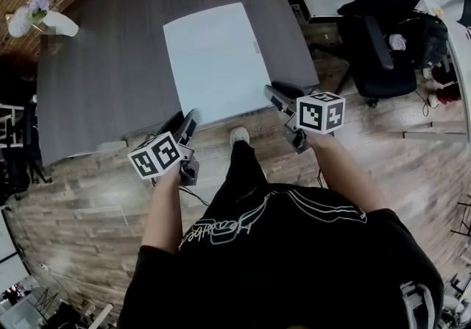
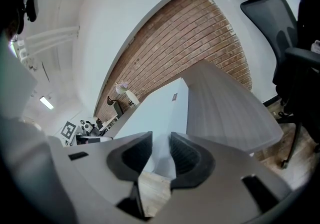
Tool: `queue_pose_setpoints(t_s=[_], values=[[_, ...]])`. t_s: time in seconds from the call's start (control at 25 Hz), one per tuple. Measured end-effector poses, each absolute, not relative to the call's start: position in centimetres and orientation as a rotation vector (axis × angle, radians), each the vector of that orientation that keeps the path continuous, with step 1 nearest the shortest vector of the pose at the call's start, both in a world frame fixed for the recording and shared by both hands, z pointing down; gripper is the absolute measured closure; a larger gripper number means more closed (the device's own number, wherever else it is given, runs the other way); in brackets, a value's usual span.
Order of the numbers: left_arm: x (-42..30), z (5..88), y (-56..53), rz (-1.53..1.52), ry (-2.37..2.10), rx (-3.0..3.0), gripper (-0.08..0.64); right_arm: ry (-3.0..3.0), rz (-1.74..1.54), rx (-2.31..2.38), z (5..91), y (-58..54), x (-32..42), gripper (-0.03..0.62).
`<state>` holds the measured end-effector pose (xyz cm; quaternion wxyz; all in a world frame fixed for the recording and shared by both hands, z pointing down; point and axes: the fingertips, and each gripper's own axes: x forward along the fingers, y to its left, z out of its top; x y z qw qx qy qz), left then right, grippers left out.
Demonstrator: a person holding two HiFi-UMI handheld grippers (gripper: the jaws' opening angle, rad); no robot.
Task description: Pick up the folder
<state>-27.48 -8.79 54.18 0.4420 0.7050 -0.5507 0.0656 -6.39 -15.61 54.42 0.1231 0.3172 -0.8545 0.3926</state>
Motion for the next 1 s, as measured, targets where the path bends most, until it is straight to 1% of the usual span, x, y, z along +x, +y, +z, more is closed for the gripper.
queue_pose_setpoints(t_s=[0.44,0.8,0.96,1.0], values=[[-25.6,54.1,-4.6,0.159,-1.347,1.723,0.365,-2.493,1.202,0.908,54.5,-11.6,-4.5,0.499],[-25.4,53.8,-3.6,0.151,-1.338,1.731,0.365,-2.519,1.216,0.901,54.4,-10.3,-4.2,0.499],[-25.2,53.6,-3.4,0.135,-1.292,1.809,0.365,-2.545,1.276,0.875,54.3,-10.3,-4.1,0.499],[-25.1,53.6,-3.3,0.131,-1.272,1.832,0.357,-2.549,1.288,0.869,54.4,-10.3,-4.0,0.483]])
